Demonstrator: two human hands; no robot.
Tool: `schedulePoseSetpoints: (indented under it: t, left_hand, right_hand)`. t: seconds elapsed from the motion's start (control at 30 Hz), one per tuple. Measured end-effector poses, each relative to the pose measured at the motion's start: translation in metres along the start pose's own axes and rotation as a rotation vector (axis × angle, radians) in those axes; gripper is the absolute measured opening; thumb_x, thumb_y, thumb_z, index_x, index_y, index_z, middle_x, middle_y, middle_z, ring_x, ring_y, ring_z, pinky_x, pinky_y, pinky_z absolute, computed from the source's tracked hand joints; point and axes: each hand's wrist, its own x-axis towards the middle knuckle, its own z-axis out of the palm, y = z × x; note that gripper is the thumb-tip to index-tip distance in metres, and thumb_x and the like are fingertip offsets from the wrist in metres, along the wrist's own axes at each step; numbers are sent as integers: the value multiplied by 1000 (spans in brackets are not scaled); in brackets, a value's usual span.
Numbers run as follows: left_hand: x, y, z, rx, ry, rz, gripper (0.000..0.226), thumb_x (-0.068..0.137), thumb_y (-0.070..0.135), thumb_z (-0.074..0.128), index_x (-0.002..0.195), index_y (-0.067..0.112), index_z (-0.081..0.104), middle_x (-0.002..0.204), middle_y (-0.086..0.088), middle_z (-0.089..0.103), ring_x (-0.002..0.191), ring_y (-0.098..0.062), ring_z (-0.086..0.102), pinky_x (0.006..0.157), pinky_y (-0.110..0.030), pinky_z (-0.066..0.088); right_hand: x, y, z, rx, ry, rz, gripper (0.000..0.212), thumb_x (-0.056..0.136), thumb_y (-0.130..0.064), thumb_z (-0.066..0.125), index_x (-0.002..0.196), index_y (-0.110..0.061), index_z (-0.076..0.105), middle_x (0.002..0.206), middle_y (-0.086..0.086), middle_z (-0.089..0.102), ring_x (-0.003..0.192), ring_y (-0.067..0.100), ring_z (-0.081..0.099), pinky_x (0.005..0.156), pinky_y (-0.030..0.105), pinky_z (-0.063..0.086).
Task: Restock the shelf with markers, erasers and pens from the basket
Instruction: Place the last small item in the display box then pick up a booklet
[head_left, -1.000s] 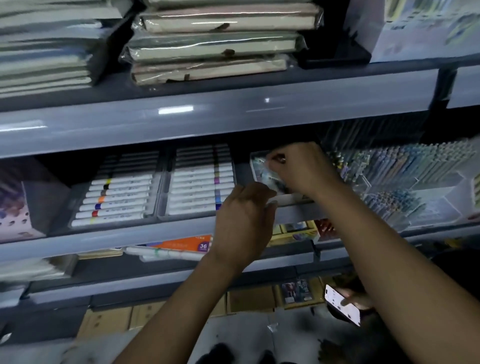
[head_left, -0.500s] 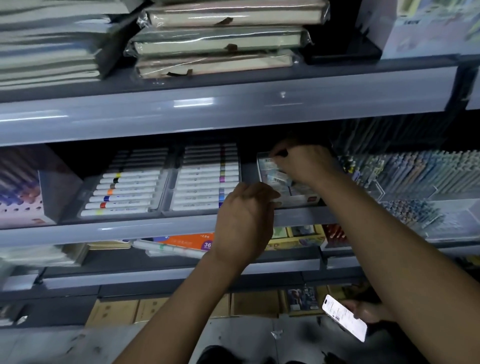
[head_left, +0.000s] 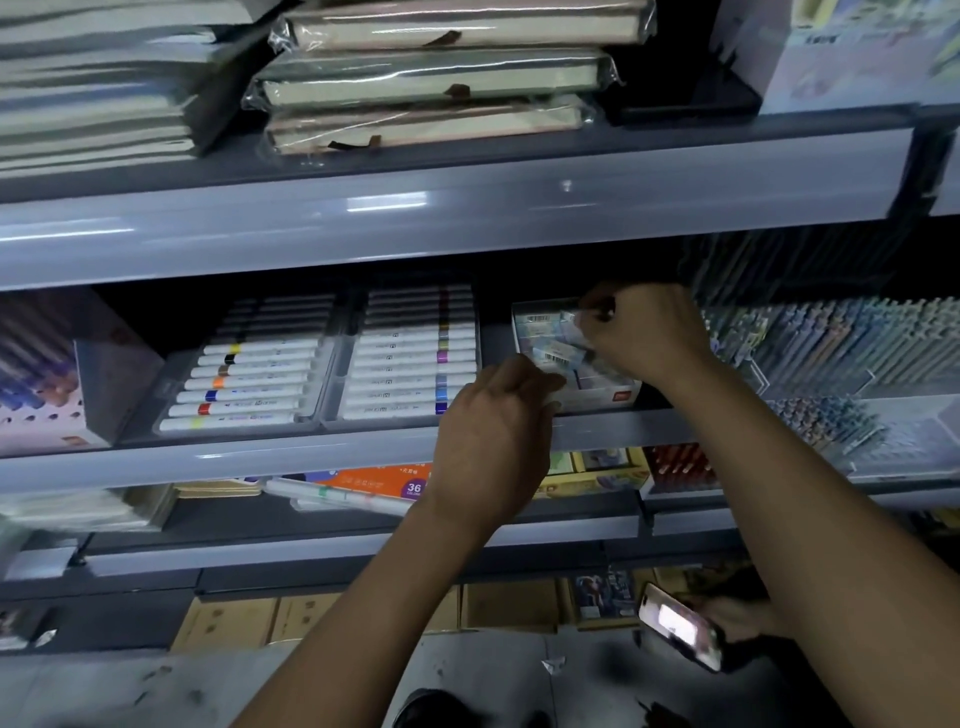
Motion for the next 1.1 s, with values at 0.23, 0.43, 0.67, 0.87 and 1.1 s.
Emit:
schedulePoseSetpoints:
  t: [0.23,0.43,0.67,0.87,1.1]
  left_hand:
    - [3,-5,3,31,4,11,27,98,13,67,125,15,73,116,-6,65,100,-29,65,78,-44,57]
    - [4,-4,2,27,-1,10,25,96,11,69,120,15,75,113,-6,66,97,-29,65,76,-44,58]
    - [3,-5,2,30,0,39,30,93,6,72,121,15,75,110,-6,65,91,-29,66,72,-43,59]
    - [2,-4,1,31,-7,43,31,94,8,69,124,14,74,110,-6,64,91,-29,66,71,-41,58]
    - [3,-3,1,41,-15,26,34,92,3,70,124,15,73,108,-7,62,90,-31,64,66,-44,56]
  right_hand:
    - [0,1,3,-24,-6,-24,23,97,-21,66,116,-26,79,113,6,78,98,32,71,86,35,57]
    - [7,6,13,-37,18,-44,24,95,-10,65,110,-21,80,104,10,78,82,33,70,72,25,40]
    - [10,5,15,-13,69,-61,19,96,-14,64,106,-18,81,107,10,78,91,34,71,78,33,56]
    - [6,7,8,-39,15,-109,25,100,-20,61,118,-20,78,110,10,77,92,34,71,79,33,53]
    - [-17,-2,-6,172,-88,-197,19,85,-45,77,97,-31,79,95,-11,74,87,11,67,78,29,54]
